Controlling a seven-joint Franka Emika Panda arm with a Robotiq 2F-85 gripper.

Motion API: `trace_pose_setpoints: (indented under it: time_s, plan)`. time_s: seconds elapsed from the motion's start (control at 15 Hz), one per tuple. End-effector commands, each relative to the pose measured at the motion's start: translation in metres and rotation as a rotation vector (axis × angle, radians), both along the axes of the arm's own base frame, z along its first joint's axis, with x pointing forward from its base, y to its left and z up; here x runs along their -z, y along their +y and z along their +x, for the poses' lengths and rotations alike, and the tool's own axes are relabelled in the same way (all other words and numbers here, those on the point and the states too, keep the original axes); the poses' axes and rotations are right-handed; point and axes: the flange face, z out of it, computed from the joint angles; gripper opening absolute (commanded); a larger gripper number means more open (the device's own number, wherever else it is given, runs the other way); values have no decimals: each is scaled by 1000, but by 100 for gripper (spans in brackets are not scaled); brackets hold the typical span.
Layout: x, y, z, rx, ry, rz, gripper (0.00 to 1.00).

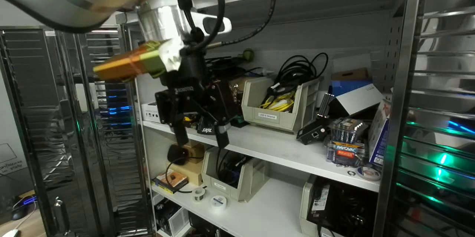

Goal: Put the cable in the storage box

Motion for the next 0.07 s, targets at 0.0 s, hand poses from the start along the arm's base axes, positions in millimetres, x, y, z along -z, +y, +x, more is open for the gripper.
trace_pose_setpoints:
  time_s: [0.0]
  plan:
    - [-7, -1, -3, -7, 8, 10, 100]
